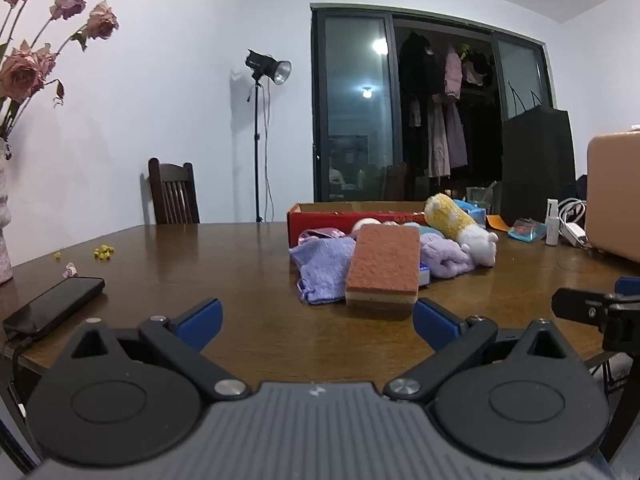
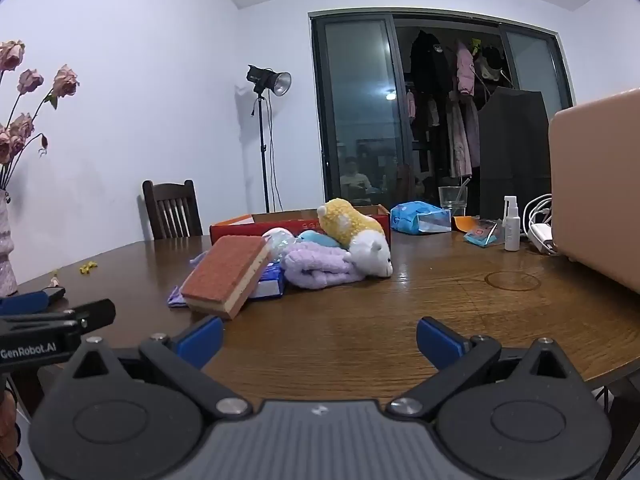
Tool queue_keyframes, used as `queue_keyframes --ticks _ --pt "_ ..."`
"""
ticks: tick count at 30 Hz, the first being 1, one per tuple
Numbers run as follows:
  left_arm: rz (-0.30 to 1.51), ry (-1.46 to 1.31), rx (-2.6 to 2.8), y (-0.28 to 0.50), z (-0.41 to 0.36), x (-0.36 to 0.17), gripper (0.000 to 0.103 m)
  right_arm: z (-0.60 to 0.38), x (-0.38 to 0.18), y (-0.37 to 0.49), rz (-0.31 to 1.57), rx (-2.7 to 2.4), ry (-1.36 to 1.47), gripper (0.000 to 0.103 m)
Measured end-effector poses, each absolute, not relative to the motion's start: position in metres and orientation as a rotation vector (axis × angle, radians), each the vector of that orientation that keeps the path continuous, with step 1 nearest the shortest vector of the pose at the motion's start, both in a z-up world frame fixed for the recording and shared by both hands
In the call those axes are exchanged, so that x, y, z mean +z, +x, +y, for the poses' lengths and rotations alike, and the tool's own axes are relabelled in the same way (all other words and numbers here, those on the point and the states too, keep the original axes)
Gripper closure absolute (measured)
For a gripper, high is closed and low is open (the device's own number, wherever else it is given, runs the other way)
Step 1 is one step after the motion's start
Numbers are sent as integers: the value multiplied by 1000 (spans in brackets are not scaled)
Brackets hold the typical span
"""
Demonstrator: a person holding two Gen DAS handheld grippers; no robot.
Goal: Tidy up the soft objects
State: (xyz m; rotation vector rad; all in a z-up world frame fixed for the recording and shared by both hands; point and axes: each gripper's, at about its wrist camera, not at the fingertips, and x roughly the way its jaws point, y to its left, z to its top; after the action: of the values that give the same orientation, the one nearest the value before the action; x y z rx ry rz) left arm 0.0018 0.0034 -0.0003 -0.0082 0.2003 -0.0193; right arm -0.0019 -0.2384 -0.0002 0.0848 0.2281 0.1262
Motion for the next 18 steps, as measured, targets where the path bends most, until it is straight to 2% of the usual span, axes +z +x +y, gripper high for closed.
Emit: queue_keyframes --ticks 18 --pt "167 34 -1 -2 -1 -1 0 -238 0 1 231 118 87 0"
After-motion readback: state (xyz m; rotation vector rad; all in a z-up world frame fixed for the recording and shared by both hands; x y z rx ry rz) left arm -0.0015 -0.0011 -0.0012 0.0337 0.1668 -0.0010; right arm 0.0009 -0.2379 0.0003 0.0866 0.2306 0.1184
